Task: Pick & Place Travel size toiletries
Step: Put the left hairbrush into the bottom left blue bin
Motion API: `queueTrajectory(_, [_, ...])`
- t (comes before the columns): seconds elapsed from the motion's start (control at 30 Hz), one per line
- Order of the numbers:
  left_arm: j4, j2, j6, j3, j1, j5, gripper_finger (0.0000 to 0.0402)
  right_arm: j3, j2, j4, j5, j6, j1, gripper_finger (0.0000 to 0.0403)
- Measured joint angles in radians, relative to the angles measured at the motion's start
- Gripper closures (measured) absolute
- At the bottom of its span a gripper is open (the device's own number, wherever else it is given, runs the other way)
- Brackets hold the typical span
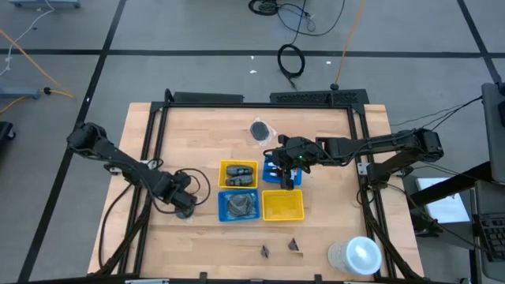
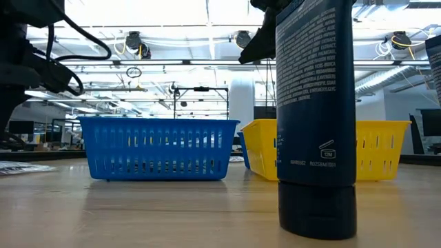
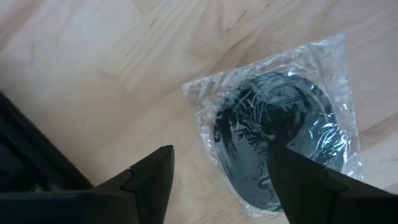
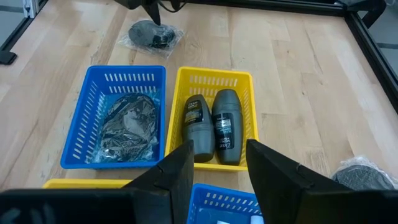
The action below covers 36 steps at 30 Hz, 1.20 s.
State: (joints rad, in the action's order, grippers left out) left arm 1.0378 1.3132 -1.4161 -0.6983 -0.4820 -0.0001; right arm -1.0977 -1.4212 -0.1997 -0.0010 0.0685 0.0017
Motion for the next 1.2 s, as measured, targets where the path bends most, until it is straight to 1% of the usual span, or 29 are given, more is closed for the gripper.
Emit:
queueTrajectory(0.1, [-0.033,0.000,-0.003,0.008,0.000,-0.002,0.0139,0.000,0.000,0.000,0.000,0.000,0.000,0.0261])
queueTrajectory(0.27, [-0.263,0.000,0.020,0.091,0.001,0.035,0.0143,0.000,0.000,0.000,0.000,0.000,0.000,0.0261])
queueTrajectory(0.33, [-0.324,-0.003,0.023,0.120,0.001,0.044,0.0149,0.000,0.000,0.000,0.000,0.000,0.000,0.0261])
queueTrajectory(0.5, [-0.339,-0.005,0.000,0.163,0.001,0.049,0.0162,0.000,0.000,0.000,0.000,0.000,0.000,0.0261])
queueTrajectory(0.63, [-0.342,-0.006,0.004,0.170,0.001,0.050,0.0179,0.000,0.000,0.000,0.000,0.000,0.000,0.0261])
queueTrajectory(0.73, [-0.344,-0.006,0.019,0.169,0.003,0.045,0.0209,0.000,0.000,0.000,0.000,0.000,0.000,0.0261])
queueTrajectory(0.93, [-0.335,-0.026,0.034,0.168,0.004,0.042,0.0292,0.000,0.000,0.000,0.000,0.004,0.000,0.0261])
queueTrajectory(1.13, [-0.331,-0.109,0.040,0.173,0.006,0.043,0.0378,0.000,0.000,0.001,0.000,0.004,0.000,0.0261])
queueTrajectory(1.2, [-0.330,-0.144,0.049,0.174,0.012,0.024,0.0396,0.000,0.000,0.001,0.000,0.004,0.000,0.0261])
